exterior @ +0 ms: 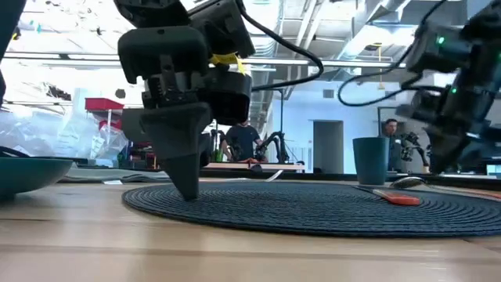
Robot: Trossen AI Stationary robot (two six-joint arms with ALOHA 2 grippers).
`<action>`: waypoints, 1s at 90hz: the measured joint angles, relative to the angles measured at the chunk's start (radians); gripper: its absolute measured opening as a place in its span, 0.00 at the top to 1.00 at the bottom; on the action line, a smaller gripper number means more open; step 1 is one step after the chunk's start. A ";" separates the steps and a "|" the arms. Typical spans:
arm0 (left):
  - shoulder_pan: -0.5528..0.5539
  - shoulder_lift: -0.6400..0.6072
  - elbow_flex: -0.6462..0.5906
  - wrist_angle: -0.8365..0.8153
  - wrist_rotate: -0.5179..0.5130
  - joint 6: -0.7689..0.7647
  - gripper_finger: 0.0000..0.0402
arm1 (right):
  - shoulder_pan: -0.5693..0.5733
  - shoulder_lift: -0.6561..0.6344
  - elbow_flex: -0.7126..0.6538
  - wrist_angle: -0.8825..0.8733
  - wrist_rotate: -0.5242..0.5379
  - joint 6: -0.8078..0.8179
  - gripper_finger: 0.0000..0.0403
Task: Set table place
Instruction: Put the orange spoon to the right of the orange table knife on the blue tablemat
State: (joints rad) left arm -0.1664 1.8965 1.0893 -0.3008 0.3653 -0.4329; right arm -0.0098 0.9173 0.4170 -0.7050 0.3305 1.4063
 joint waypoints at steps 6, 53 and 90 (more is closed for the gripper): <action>0.001 0.000 0.000 0.002 0.000 0.002 1.00 | 0.055 -0.011 0.004 0.051 -0.001 -0.001 0.96; 0.004 0.000 0.000 0.002 0.000 0.001 1.00 | 0.116 -0.008 -0.166 0.382 -0.096 0.168 0.45; 0.004 0.000 0.000 -0.002 0.000 0.010 1.00 | 0.061 -0.008 -0.197 0.479 -0.093 0.141 0.77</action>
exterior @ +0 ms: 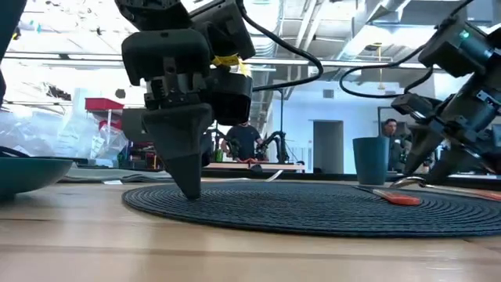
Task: Set table place
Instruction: Put the orange spoon to the right of the orange table knife on the blue tablemat
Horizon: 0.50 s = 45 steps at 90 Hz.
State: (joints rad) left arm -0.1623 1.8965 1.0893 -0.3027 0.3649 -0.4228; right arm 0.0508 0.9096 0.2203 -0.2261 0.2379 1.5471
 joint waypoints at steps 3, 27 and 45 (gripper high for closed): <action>0.000 0.000 0.000 -0.001 0.000 0.002 1.00 | -0.003 0.000 0.000 0.006 0.000 -0.006 0.80; 0.002 0.000 0.000 -0.005 0.000 0.011 1.00 | -0.014 0.000 0.000 0.006 0.003 -0.009 0.85; 0.005 0.000 0.000 -0.007 0.000 0.017 1.00 | -0.014 -0.001 0.001 0.010 0.011 -0.031 0.96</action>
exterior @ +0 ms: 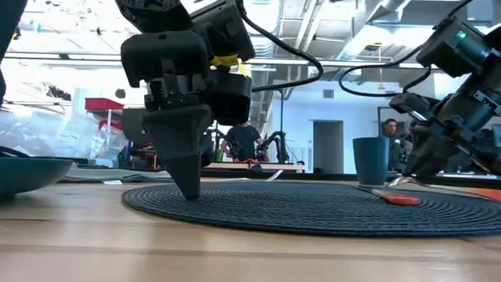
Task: Set table place
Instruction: Put the orange spoon to the right of the orange table knife on the blue tablemat
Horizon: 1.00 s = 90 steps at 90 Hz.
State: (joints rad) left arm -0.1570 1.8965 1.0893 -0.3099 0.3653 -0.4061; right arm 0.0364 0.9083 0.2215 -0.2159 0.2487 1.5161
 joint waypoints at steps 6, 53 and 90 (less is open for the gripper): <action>0.000 0.000 0.000 0.000 0.000 0.000 1.00 | 0.001 -0.001 0.002 0.003 0.018 -0.003 0.99; 0.000 0.000 0.000 0.011 -0.001 -0.009 1.00 | 0.002 -0.167 0.155 -0.285 0.057 -0.131 1.00; 0.000 0.000 0.000 0.029 -0.001 -0.020 1.00 | 0.001 -0.221 0.468 -0.936 0.072 -0.219 1.00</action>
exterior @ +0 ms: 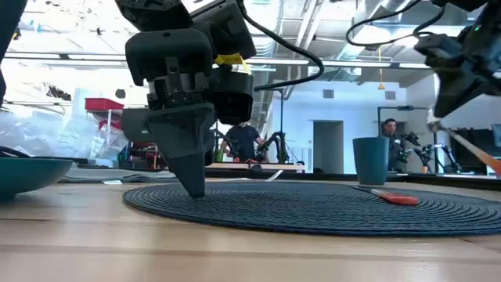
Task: Set table place
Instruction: Put the orange spoon to the right of the orange table knife on the blue tablemat
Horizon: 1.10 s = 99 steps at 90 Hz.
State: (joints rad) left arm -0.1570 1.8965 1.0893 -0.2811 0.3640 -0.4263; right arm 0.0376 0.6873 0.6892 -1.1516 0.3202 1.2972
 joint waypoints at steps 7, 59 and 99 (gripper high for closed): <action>0.000 0.000 0.000 0.008 0.000 -0.004 1.00 | 0.000 0.016 0.026 -0.075 -0.008 0.000 1.00; 0.000 0.000 0.000 0.011 -0.017 -0.013 1.00 | -0.123 0.499 -0.076 0.227 -0.139 -0.206 1.00; 0.000 0.000 0.000 0.010 -0.017 -0.031 1.00 | -0.109 0.420 -0.074 0.297 -0.127 -0.200 0.59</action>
State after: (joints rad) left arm -0.1574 1.8965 1.0893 -0.2707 0.3470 -0.4571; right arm -0.0714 1.1077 0.6151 -0.8547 0.1933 1.0976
